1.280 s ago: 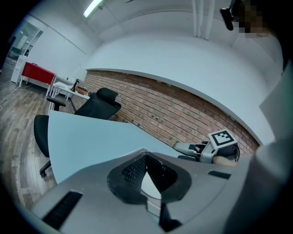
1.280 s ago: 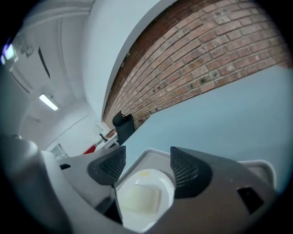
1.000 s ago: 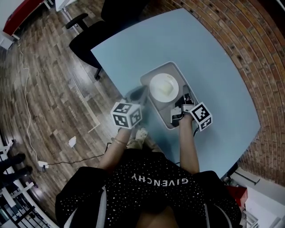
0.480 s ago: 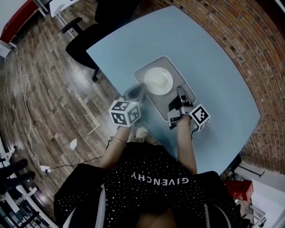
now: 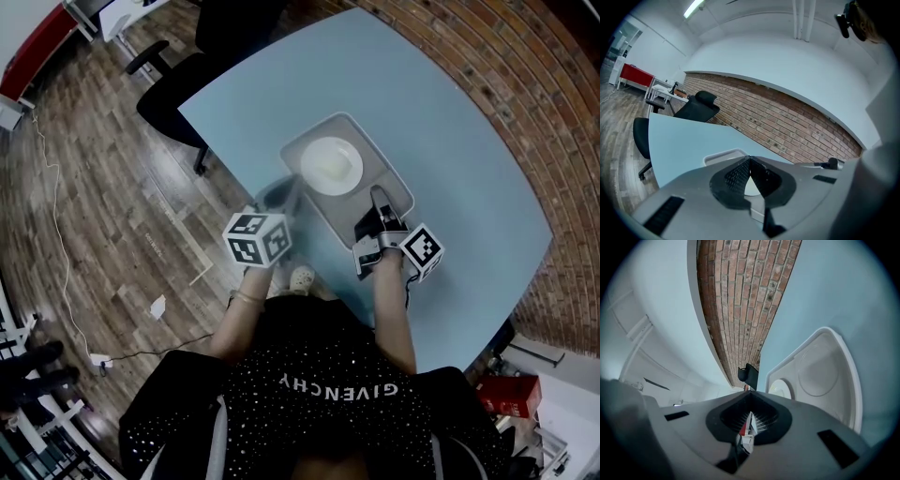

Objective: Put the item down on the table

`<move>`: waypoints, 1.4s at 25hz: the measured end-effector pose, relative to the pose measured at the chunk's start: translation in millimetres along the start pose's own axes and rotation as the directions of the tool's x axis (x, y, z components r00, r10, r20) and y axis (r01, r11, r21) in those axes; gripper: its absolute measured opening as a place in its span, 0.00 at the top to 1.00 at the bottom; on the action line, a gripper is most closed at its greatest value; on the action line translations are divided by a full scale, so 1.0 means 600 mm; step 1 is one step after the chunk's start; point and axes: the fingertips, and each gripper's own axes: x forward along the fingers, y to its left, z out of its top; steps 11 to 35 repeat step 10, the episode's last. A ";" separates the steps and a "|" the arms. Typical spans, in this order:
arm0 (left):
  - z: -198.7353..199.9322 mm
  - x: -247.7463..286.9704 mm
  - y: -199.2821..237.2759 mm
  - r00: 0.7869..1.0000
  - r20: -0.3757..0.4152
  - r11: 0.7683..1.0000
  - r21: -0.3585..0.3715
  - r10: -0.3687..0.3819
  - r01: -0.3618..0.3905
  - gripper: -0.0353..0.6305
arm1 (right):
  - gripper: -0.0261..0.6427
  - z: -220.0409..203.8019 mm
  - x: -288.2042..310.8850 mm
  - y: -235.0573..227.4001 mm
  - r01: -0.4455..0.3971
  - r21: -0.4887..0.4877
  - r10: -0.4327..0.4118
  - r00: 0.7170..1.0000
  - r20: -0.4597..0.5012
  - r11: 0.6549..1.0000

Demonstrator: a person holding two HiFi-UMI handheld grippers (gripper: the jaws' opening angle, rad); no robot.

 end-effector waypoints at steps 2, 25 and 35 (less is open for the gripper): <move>-0.001 -0.003 0.000 1.000 0.004 1.000 -0.020 -0.008 0.008 0.93 | 0.94 0.002 -0.005 -0.002 0.006 -0.017 -0.006 1.000 0.000 1.000; -0.005 0.002 -0.001 1.000 -0.020 0.997 -0.079 -0.022 0.021 0.93 | 0.94 -0.002 0.002 -0.014 0.017 0.025 -0.017 1.000 -0.016 1.000; -0.005 0.002 -0.001 1.000 -0.020 0.997 -0.079 -0.022 0.021 0.93 | 0.94 -0.002 0.002 -0.014 0.017 0.025 -0.017 1.000 -0.016 1.000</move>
